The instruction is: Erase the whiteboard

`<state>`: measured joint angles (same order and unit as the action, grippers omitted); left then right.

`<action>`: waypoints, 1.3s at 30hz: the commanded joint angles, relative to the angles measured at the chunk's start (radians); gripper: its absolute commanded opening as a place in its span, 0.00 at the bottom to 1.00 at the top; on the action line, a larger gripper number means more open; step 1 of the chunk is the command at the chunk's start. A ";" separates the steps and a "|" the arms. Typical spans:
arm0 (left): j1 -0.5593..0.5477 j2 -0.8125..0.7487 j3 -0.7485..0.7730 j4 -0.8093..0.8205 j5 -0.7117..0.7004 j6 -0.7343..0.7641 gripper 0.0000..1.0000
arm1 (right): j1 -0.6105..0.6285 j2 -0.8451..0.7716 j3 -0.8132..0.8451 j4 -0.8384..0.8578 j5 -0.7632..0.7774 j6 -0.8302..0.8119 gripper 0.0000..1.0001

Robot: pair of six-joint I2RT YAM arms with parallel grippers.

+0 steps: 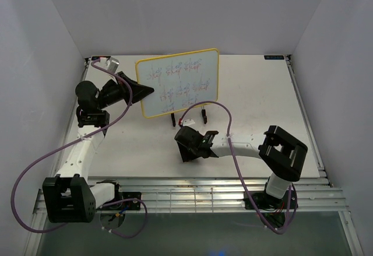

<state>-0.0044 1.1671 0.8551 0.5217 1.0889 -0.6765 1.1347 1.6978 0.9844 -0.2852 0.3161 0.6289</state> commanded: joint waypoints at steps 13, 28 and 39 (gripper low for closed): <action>-0.029 -0.060 -0.002 -0.029 -0.037 0.066 0.00 | 0.025 -0.059 0.068 -0.065 0.179 -0.005 0.66; -0.043 -0.084 0.004 -0.071 -0.061 0.098 0.00 | 0.016 0.016 0.100 -0.092 0.149 -0.009 0.67; -0.045 -0.086 0.013 -0.127 -0.098 0.138 0.00 | 0.016 0.059 0.092 -0.071 0.127 -0.012 0.58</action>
<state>-0.0433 1.1328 0.8444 0.3637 1.0222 -0.5564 1.1511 1.7454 1.0515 -0.3668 0.4374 0.6170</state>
